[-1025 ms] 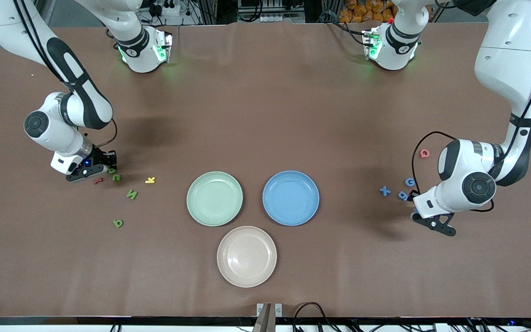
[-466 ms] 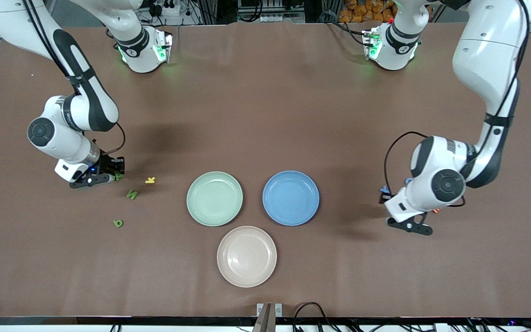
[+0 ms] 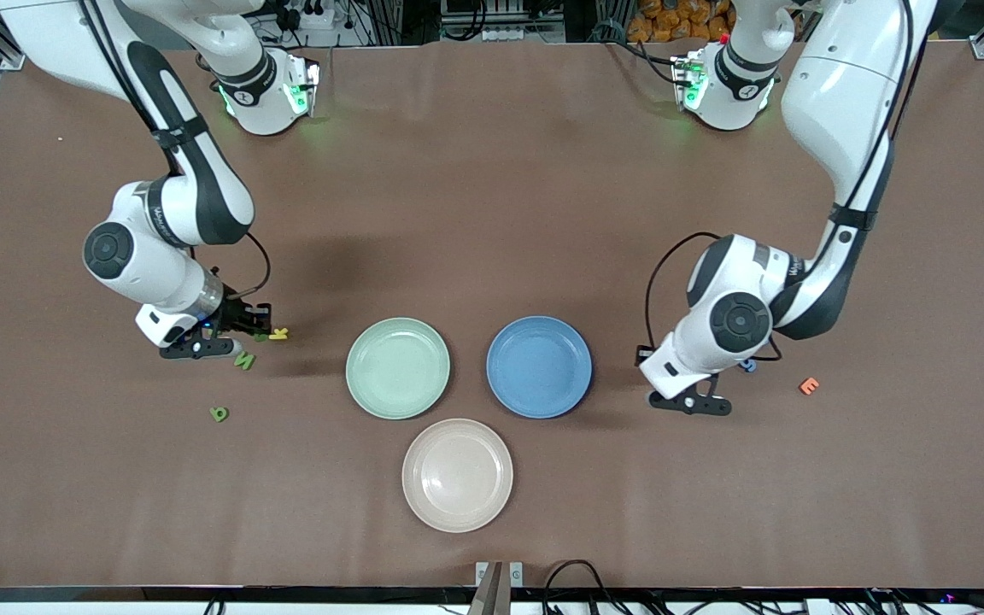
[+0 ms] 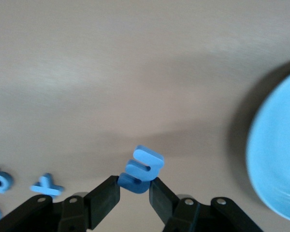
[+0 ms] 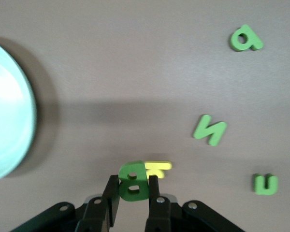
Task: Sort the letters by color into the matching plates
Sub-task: 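Carry the m to the blue plate while the right gripper carries B to green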
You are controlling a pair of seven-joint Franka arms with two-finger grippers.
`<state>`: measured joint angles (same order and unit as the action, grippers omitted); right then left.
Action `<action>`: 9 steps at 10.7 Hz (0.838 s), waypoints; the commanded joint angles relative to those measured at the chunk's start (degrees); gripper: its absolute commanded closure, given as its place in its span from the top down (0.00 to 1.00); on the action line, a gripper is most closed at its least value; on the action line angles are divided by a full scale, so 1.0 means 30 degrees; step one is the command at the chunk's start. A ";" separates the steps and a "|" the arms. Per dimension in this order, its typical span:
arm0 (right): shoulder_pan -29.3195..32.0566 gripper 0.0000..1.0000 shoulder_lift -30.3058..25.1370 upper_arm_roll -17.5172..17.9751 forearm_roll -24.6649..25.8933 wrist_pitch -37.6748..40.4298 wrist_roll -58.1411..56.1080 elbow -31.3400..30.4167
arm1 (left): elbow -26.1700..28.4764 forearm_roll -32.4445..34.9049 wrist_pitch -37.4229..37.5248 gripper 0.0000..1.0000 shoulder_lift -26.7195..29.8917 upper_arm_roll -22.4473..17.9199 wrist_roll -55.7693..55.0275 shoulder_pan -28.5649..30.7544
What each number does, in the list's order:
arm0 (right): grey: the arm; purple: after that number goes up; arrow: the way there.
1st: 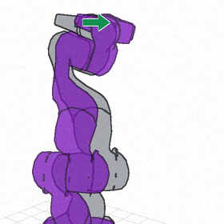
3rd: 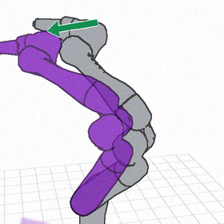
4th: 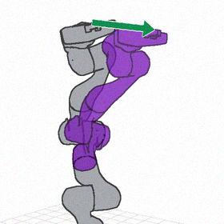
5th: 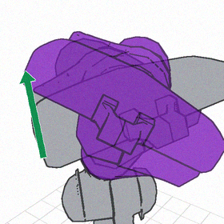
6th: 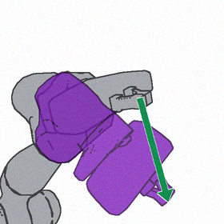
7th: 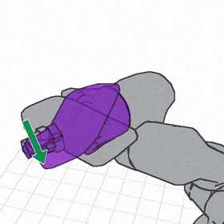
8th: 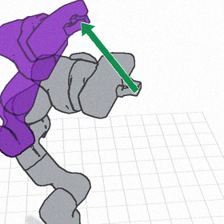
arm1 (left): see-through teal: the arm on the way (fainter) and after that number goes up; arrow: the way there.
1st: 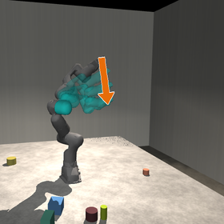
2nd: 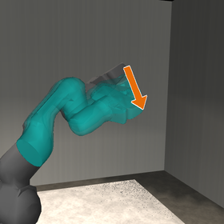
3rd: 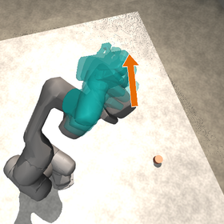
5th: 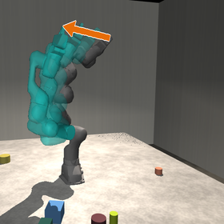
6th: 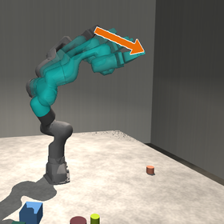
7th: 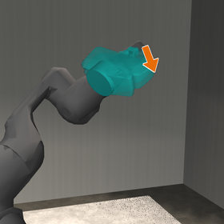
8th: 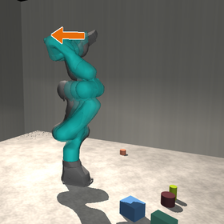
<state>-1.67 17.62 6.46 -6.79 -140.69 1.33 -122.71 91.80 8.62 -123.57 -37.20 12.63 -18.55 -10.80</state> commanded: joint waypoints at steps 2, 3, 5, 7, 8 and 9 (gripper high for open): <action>-0.2105 0.05 0.1388 -0.0103 -0.0431 0.0284 0.5370 0.2051 | -0.0628 -0.1026 0.0351 0.00 -0.0196 -0.0197 -0.1841 -0.1495; -0.2719 0.05 0.1798 -0.0074 -0.0459 0.0284 0.6748 0.2636 | -0.0628 -0.1027 0.0322 0.00 -0.0196 -0.0197 -0.2367 -0.1846; -0.3921 0.06 0.2938 -0.0103 -0.0460 0.0284 0.9999 0.4127 | -0.1007 -0.1085 0.0322 0.00 -0.0487 -0.0197 -0.3510 -0.2637; -0.4948 0.06 0.4199 -0.0103 -0.0460 0.0284 1.2814 0.5711 | -0.1679 -0.1435 0.0292 0.00 -0.1072 -0.0197 -0.4216 -0.3108; -0.5358 0.06 0.4668 -0.0103 -0.0460 0.0284 1.4161 0.6327 | -0.1886 -0.1814 0.0176 0.00 -0.1162 -0.0197 -0.4653 -0.3487; -0.5652 0.06 0.5021 -0.0103 -0.0460 0.0284 1.4899 0.6768 | -0.2033 -0.2079 0.0001 0.00 -0.1163 -0.0197 -0.4919 -0.3578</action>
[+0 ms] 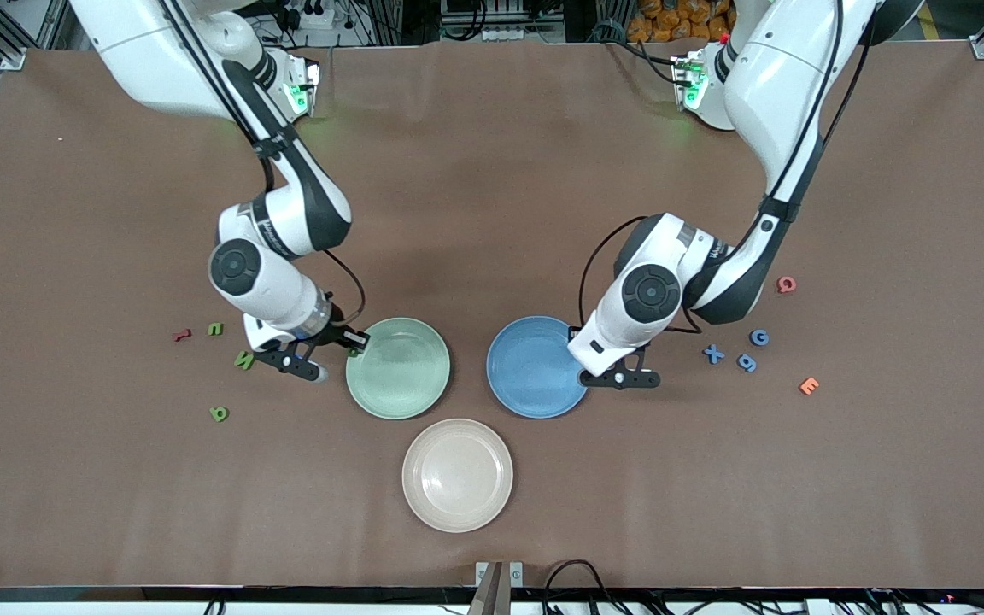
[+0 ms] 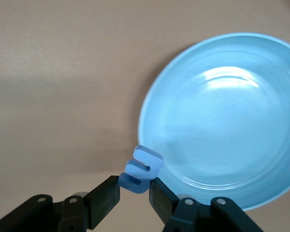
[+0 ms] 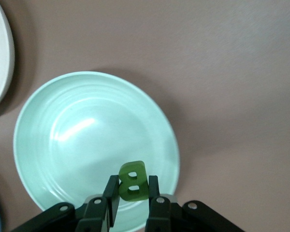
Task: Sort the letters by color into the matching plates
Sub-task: 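Carry the m to the blue plate while the right gripper carries B to green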
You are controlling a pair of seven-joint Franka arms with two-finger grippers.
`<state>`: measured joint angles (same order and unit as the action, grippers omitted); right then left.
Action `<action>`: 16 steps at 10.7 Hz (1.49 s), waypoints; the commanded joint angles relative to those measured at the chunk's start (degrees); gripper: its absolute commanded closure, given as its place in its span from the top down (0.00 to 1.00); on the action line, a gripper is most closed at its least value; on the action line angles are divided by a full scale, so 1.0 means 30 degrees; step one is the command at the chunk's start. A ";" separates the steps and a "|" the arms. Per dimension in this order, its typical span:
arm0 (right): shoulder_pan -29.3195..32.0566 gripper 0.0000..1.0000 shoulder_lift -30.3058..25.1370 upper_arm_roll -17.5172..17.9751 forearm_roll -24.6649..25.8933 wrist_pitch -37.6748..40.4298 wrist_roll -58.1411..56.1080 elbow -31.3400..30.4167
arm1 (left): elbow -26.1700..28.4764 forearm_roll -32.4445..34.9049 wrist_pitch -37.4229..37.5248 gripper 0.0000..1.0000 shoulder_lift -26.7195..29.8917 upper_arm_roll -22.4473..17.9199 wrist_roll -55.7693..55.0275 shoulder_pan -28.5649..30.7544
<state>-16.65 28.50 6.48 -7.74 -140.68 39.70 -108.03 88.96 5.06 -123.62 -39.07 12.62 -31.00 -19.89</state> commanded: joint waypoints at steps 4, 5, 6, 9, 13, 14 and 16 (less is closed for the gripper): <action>-0.1011 1.00 0.2014 -0.0166 0.0029 0.0313 0.3465 0.2435 | -0.1410 -0.2240 -0.2323 0.00 -0.0806 -0.0193 -0.1706 -0.1161; -0.0983 1.00 0.2014 -0.0167 0.0204 0.0487 0.3349 0.2464 | -0.1439 -0.2359 -0.2880 0.00 -0.0893 -0.0222 -0.2114 -0.1367; -0.0954 1.00 0.1985 -0.0196 0.0234 0.0576 0.3261 0.2464 | -0.1468 -0.2360 -0.3350 0.00 -0.0923 -0.0222 -0.2292 -0.1514; -0.0545 1.00 0.1751 -0.0400 0.1434 0.1890 0.0551 0.2319 | -0.1498 -0.2214 -0.3443 1.00 -0.1011 -0.0310 -0.2030 -0.1574; 0.0975 1.00 0.0699 -0.0782 0.2164 0.2598 -0.4932 0.0857 | -0.1352 -0.0315 -0.3239 1.00 -0.0748 -0.0427 -0.2089 -0.1108; 0.1386 1.00 0.0348 -0.0782 0.2255 0.2598 -0.5581 0.0360 | -0.1351 -0.0078 -0.3005 1.00 -0.0719 -0.0427 -0.2002 -0.0844; 0.2206 1.00 -0.0326 -0.0782 0.2431 0.2627 -0.6841 -0.0433 | -0.1264 0.0100 -0.1954 1.00 -0.0543 -0.0456 -0.1012 -0.0084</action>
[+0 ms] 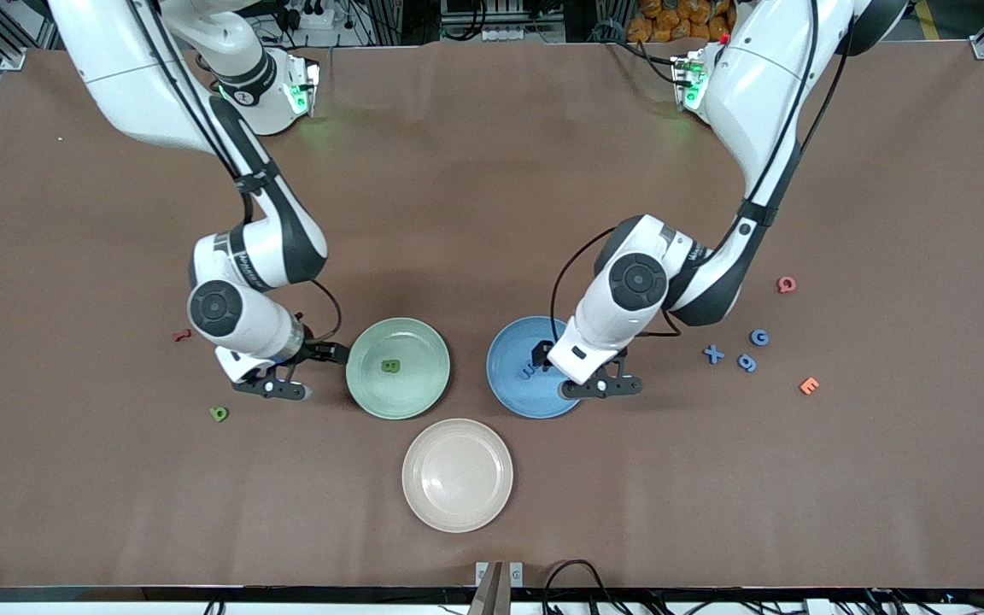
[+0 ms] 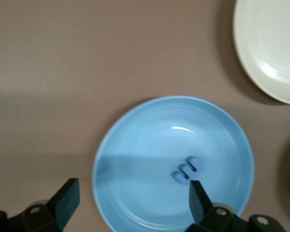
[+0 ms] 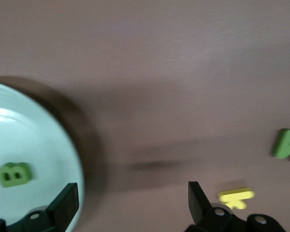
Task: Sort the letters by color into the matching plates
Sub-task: 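Move the left gripper to the blue 6 while the right gripper nears green u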
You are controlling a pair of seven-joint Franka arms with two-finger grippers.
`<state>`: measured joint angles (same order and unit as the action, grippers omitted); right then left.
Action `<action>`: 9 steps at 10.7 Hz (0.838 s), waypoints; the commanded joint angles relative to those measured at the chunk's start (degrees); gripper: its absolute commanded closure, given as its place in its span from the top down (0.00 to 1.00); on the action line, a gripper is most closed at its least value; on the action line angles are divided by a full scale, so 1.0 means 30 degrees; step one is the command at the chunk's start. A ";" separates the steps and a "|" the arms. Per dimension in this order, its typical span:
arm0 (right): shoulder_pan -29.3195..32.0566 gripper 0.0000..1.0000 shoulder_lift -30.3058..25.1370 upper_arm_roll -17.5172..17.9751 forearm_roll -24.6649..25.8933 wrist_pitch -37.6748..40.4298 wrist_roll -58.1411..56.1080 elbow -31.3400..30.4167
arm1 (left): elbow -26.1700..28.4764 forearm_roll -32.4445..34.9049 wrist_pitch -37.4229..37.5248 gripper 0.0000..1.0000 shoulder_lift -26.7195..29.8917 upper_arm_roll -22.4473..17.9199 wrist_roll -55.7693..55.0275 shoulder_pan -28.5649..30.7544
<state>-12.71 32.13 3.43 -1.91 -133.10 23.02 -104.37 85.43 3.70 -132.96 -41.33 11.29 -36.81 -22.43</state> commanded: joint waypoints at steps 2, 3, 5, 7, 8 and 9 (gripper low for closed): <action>0.1831 1.00 -0.2414 0.0262 0.0780 0.0071 -0.2859 -0.2822 | -0.0030 0.0555 0.2332 1.00 0.0417 -0.0013 0.2073 0.1641; 0.2300 1.00 -0.2767 0.0262 0.0811 0.0042 -0.3680 -0.3379 | 0.0087 0.0700 0.2656 1.00 0.0447 -0.0013 0.2395 0.2168; 0.3208 1.00 -0.3295 0.0262 0.1568 -0.0105 -0.5176 -0.4318 | 0.0932 0.1636 0.3361 1.00 0.0942 -0.0013 0.4002 0.2843; 0.3913 1.00 -0.3648 0.0291 0.1982 -0.0309 -0.6290 -0.4964 | 0.1929 0.1668 0.3362 1.00 0.1616 -0.0013 0.4534 0.3662; 0.4235 1.00 -0.3765 0.0291 0.2128 -0.0745 -0.6905 -0.5402 | 0.2398 0.1697 0.3362 1.00 0.1822 0.0045 0.4711 0.4392; 0.4702 1.00 -0.3853 0.0291 0.2246 -0.1764 -0.7607 -0.6131 | 0.3041 0.1698 0.3275 1.00 0.2114 0.0017 0.4799 0.4689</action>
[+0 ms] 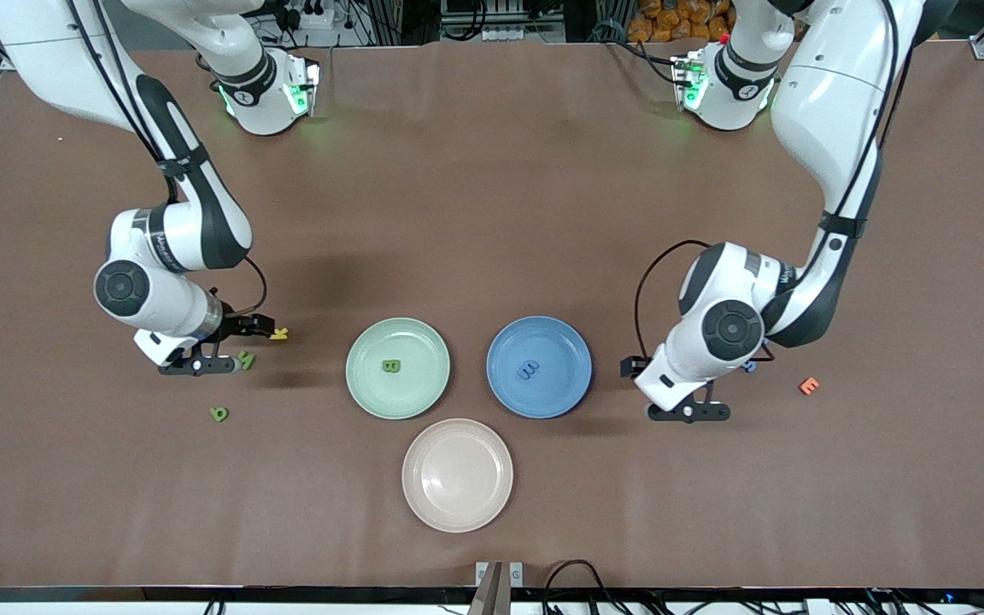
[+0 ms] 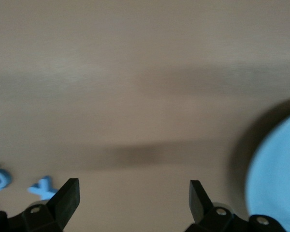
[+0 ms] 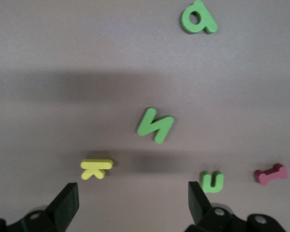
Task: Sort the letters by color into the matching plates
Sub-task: 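Move the left gripper to the blue 6 while the right gripper nears green u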
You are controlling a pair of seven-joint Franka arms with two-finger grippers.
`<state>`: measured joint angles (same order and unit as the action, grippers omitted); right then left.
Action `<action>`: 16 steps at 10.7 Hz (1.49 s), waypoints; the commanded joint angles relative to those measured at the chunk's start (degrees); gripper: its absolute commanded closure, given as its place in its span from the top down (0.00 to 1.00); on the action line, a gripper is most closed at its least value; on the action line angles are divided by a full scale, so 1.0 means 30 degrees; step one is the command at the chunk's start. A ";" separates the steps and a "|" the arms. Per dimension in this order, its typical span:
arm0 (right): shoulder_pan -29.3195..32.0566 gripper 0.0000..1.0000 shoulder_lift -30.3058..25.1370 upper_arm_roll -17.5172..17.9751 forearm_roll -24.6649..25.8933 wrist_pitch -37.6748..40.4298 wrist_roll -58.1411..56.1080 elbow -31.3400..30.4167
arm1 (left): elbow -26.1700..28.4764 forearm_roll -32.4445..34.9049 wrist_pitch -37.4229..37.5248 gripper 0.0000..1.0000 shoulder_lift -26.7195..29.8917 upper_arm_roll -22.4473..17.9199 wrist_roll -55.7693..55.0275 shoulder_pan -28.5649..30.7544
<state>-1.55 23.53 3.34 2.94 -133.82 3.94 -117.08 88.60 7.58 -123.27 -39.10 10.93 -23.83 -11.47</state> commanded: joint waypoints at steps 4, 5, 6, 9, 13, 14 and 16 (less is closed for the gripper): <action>0.2069 1.00 -0.1454 0.0350 0.0632 -0.3204 -0.3040 -0.3336 | 0.5755 0.1545 -0.3013 1.00 0.3067 0.0254 0.1375 0.3260; 0.2303 1.00 -0.1571 0.0350 0.0632 -0.3698 -0.3449 -0.3657 | 0.7336 0.1545 -0.4799 1.00 0.3653 0.0254 0.1527 0.3788; 0.2537 1.00 -0.1601 0.0350 0.0632 -0.4254 -0.3946 -0.3979 | 0.8193 0.1429 -0.5542 1.00 0.4065 0.0254 0.1094 0.4141; 0.2831 1.00 -0.1514 0.0350 0.0632 -0.5134 -0.4097 -0.4391 | 0.8435 0.1457 -0.5608 1.00 0.4127 0.0166 0.0357 0.5515; 0.2920 1.00 -0.1280 0.0379 0.0661 -0.5986 -0.4156 -0.4685 | 0.8379 0.1253 -0.5928 1.00 0.3544 0.0283 -0.5722 0.5932; 0.2920 1.00 -0.1221 0.0379 0.0632 -0.6046 -0.4185 -0.4715 | 0.8319 0.1195 -0.6336 1.00 0.3425 0.0283 -0.6955 0.5787; 0.3183 1.00 -0.1104 0.0379 0.0661 -0.6426 -0.4360 -0.4861 | 0.7766 0.1194 -0.6750 1.00 0.2725 0.0313 -0.8747 0.5582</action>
<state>5.78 20.92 3.40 3.66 -151.62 -8.30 -130.09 113.04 10.86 -141.64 -29.16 11.64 -44.02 5.81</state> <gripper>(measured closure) 0.000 0.000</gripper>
